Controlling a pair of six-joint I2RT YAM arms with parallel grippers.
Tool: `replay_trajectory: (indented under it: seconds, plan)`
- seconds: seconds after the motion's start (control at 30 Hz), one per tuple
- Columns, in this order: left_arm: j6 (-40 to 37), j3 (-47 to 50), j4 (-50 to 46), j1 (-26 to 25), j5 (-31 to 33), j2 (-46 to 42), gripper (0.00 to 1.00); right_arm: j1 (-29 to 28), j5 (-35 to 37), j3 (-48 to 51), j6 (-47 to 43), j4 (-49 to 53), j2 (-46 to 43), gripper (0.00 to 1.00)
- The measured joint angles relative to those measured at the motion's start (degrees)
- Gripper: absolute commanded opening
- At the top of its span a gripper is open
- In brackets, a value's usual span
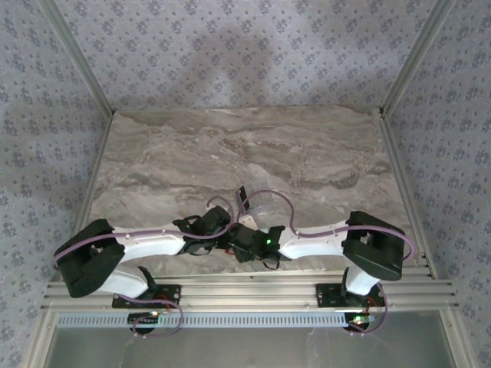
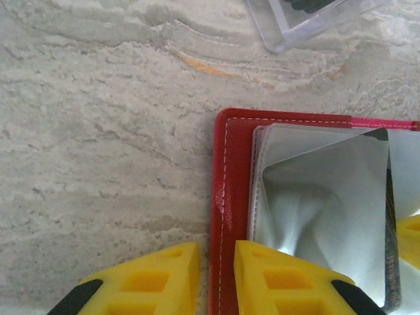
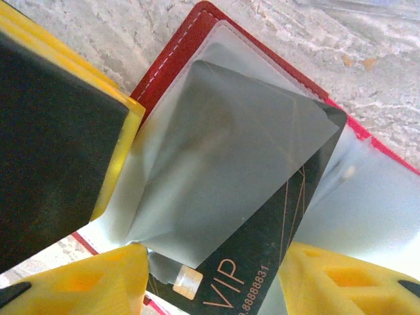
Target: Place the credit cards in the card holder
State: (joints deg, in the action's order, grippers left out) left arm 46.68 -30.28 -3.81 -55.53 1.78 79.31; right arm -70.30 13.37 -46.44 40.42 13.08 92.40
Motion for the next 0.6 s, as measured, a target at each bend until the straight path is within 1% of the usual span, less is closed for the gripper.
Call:
replay_trajectory:
  seconds: [0.1,0.13,0.23,0.37,0.47,0.6]
  plan:
    - [0.2,0.0,0.0,-0.1,0.0,0.0,0.23,1.4,-1.6,1.2,-0.4,-0.9,-1.5,0.61]
    - [0.3,0.0,0.0,-0.1,0.2,-0.1,0.23,2.0,-1.9,1.9,-0.4,-1.1,-2.4,0.64]
    - [0.4,0.0,0.0,-0.2,0.3,-0.1,0.23,3.3,-2.2,3.6,-0.8,-0.9,-5.7,0.68]
    - [0.4,0.0,0.0,-0.3,0.4,-0.1,0.23,3.3,-2.0,4.0,-0.9,0.1,-8.6,0.71]
    - [0.4,0.0,0.0,-0.4,0.4,-0.1,0.23,3.1,-2.3,4.7,-0.9,0.2,-10.1,0.67]
    - [0.4,0.0,0.0,-0.4,0.4,-0.1,0.23,3.4,-3.7,6.5,-0.9,-0.1,-10.7,0.55]
